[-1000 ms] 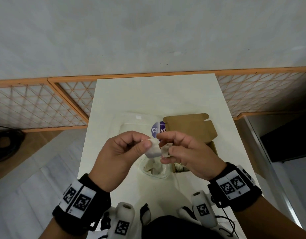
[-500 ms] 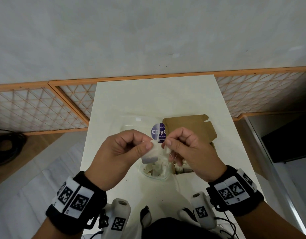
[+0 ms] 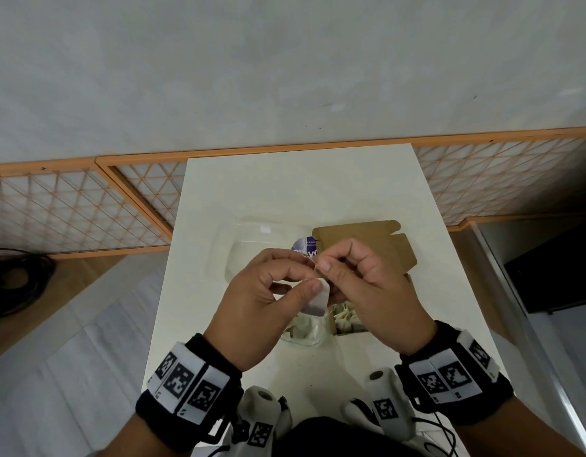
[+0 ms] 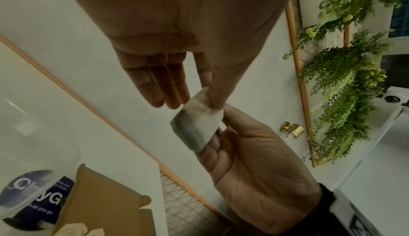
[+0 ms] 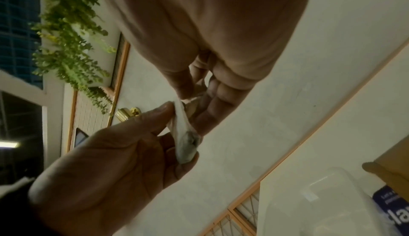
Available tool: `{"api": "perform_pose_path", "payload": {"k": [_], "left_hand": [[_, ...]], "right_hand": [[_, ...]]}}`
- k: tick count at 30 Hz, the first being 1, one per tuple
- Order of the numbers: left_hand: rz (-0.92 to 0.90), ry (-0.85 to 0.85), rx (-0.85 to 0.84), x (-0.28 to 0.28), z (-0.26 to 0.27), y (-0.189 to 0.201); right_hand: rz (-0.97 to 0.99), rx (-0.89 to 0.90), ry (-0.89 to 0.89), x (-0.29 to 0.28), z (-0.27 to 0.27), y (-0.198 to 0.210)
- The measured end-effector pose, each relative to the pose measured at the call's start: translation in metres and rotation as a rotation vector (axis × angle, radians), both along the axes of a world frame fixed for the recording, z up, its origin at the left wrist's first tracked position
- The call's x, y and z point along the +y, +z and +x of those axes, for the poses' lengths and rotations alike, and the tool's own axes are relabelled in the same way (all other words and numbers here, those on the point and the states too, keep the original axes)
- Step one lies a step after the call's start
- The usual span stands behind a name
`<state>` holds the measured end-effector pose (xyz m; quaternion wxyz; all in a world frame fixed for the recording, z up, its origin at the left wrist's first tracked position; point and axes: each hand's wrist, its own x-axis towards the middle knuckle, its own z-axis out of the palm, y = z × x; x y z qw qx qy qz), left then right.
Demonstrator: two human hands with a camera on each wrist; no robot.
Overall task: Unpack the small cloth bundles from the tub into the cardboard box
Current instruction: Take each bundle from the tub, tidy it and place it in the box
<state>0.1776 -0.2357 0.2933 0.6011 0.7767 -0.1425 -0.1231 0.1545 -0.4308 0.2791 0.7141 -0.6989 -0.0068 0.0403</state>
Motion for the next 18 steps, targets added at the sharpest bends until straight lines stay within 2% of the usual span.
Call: {"api": "perform_pose_path", "payload": {"k": [4,9,13,16,18], "left_hand": [[0.003,0.034,-0.039,-0.002,-0.002,-0.007],[-0.113,0.071,0.017,-0.002,-0.001,-0.008],[-0.332,0.157,0.187,0.004,0.006,-0.006],[-0.518,0.155,0.332,0.014,0.011,-0.009],[-0.571,0.154,0.371,0.019,0.013,-0.01]], "right_hand": [[-0.184,-0.088,0.059,0.002,-0.003,-0.001],[-0.245,-0.145,0.069,0.005,-0.004,0.005],[-0.219,-0.067,0.075,0.006,-0.004,0.008],[-0.304,-0.079,0.069,0.003,-0.005,0.003],[-0.352,-0.084,0.049,0.001,-0.005,0.0]]}}
